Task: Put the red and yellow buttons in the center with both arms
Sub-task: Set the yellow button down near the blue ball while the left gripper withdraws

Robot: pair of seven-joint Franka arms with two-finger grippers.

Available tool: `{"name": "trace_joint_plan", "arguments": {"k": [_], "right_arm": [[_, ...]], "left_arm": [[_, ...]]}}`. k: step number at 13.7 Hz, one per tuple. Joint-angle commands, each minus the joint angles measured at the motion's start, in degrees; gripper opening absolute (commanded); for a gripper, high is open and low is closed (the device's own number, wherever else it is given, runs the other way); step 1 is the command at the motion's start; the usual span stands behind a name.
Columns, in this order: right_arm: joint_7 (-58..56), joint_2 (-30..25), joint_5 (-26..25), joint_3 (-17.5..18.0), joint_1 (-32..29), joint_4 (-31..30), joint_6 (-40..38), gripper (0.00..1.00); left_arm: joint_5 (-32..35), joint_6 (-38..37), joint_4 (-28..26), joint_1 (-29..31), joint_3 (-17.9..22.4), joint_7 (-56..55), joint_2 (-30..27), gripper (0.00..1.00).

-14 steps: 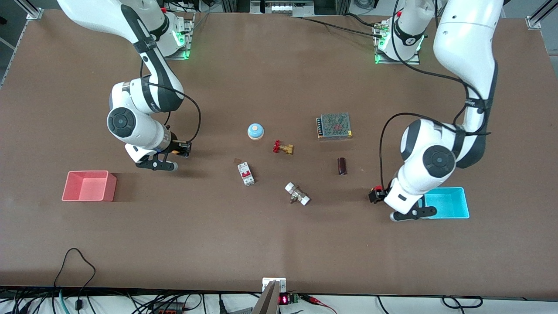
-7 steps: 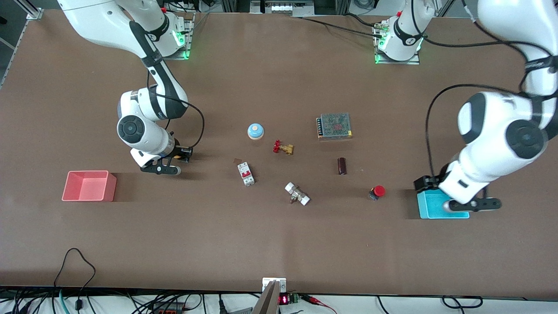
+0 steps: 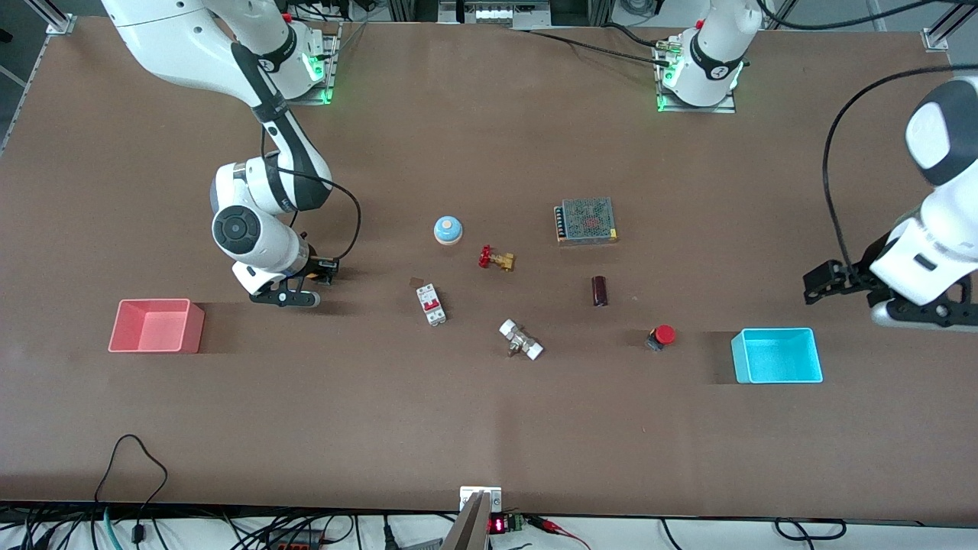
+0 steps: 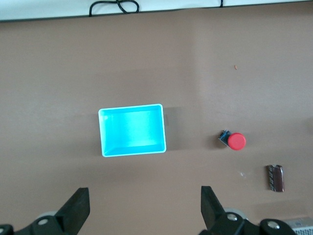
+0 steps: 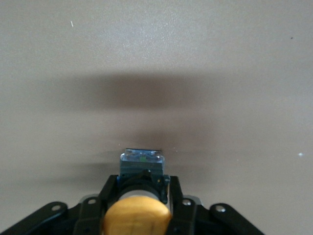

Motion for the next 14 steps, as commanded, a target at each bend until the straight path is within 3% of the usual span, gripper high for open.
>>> {"name": "trace_joint_plan", "arguments": {"k": [1, 4, 7, 9, 14], "right_arm": [[0.43, -0.45, -0.82, 0.03, 0.47, 2.1, -0.78, 1.0], [0.43, -3.96, -0.65, -0.15, 0.21, 8.23, -9.71, 1.0], [0.43, -4.06, -0.56, -0.33, -1.19, 22.98, -25.52, 1.0], [0.08, -4.76, -0.56, -1.46, -1.98, 30.46, -31.96, 1.0], [-2.28, -8.01, 0.05, -7.52, -2.25, 33.48, -33.04, 1.0]], "left_arm": [[0.01, 0.04, -6.86, 0.32, -0.84, 2.12, -7.43, 1.0], [-0.07, 1.0, -11.0, 0.23, -1.1, 3.62, -11.66, 1.0], [-0.25, 1.44, -12.32, 0.23, -1.28, 4.93, -13.34, 1.0], [-0.69, 4.42, -14.25, 0.23, -1.19, 5.73, -14.48, 1.0], [-0.69, 4.62, -13.39, 0.23, -1.19, 6.08, -14.75, 1.0]]}}
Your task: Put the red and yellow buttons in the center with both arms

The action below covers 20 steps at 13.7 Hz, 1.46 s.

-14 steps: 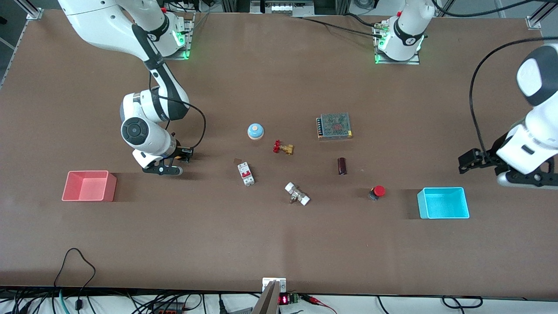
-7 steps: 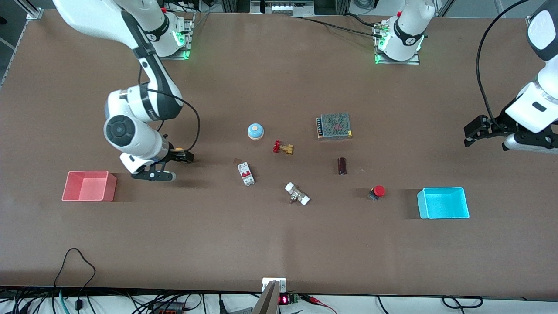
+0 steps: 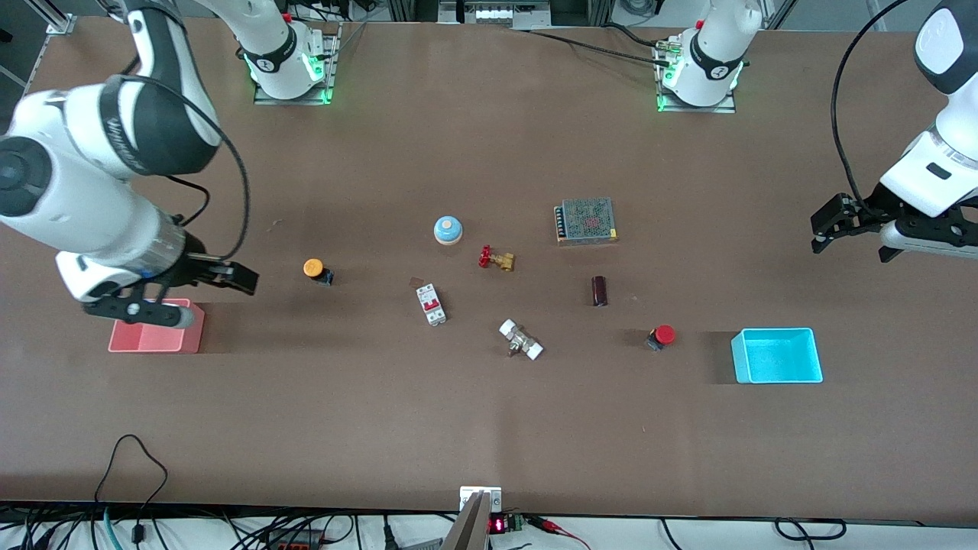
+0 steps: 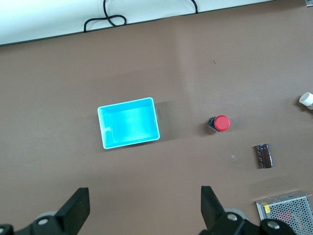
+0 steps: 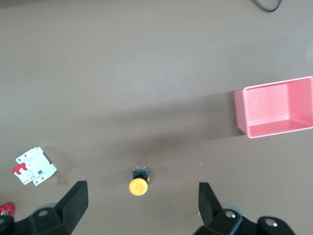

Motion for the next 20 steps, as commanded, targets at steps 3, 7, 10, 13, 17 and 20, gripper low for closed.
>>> {"name": "trace_joint_plan", "arguments": {"k": [3, 7, 10, 13, 17, 20], "right_arm": [[-5.94, -1.49, 0.2, -5.1, -0.5, 0.62, -1.9, 1.0], [-10.7, -4.21, 0.55, -5.92, -3.99, 0.44, -2.61, 1.0], [-13.69, -7.46, 0.46, 2.59, -13.66, 0.01, -6.82, 1.0], [-18.86, -9.22, -0.51, 2.62, -14.12, 0.44, -13.06, 1.0], [-19.76, -14.14, -0.51, 2.62, -13.95, -3.94, -14.39, 1.0], [-20.29, -16.17, -0.59, 2.62, -13.86, -5.18, -14.74, 1.0]], "left_arm": [[-0.86, -7.46, 3.21, 0.37, 0.2, -0.2, -1.6, 1.0], [-0.34, -16.26, 9.64, 0.29, 0.55, -0.65, -0.11, 1.0], [0.1, -16.27, 9.91, 0.2, 0.03, -0.91, -0.11, 1.0], [0.1, -16.27, 9.82, 0.29, 0.02, -0.83, -0.11, 1.0], [1.42, -16.18, 9.73, 0.29, -0.06, -4.08, -0.11, 1.0], [1.42, -16.18, 9.73, 0.29, -0.06, -4.51, -0.37, 1.0]]}}
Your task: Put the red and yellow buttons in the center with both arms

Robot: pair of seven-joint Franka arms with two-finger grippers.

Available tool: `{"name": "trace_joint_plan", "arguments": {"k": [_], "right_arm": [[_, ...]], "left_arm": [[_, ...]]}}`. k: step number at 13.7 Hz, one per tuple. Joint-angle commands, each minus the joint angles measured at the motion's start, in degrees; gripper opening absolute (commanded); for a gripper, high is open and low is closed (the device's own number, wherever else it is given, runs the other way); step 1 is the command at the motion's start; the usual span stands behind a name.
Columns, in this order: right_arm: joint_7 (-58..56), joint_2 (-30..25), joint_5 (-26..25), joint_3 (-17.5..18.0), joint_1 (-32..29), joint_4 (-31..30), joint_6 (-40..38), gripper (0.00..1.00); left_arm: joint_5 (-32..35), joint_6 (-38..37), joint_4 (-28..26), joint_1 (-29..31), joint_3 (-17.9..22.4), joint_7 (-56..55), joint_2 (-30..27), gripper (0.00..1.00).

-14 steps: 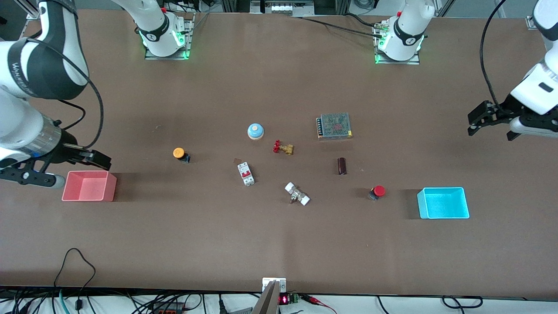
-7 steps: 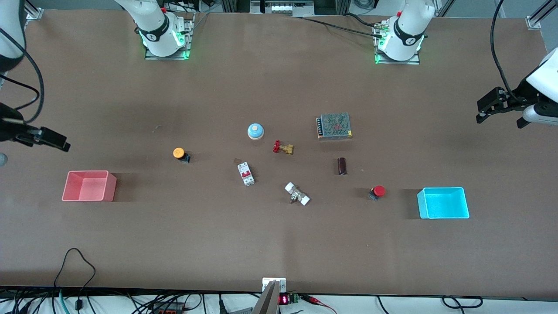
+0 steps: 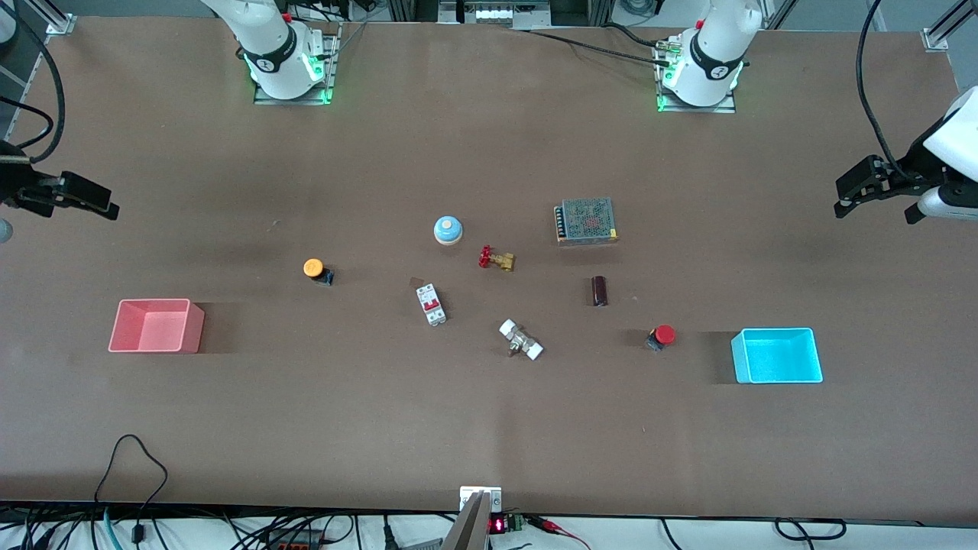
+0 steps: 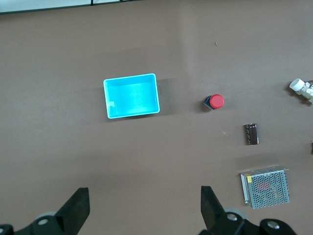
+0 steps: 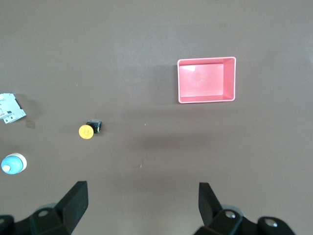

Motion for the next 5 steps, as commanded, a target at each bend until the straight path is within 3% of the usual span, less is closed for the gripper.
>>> {"name": "trace_joint_plan", "arguments": {"k": [1, 5], "right_arm": [[-1.34, -3.06, -0.61, 0.98, -0.75, -2.66, -0.25, 1.0], [-1.34, -3.32, -0.69, 0.98, -0.84, -2.66, -0.86, 1.0]], "left_arm": [[1.25, -1.15, 1.54, 0.16, -0.29, -1.14, 0.22, 1.0], [1.16, -1.42, 1.54, 0.25, 0.15, -1.32, 0.39, 1.0]]}}
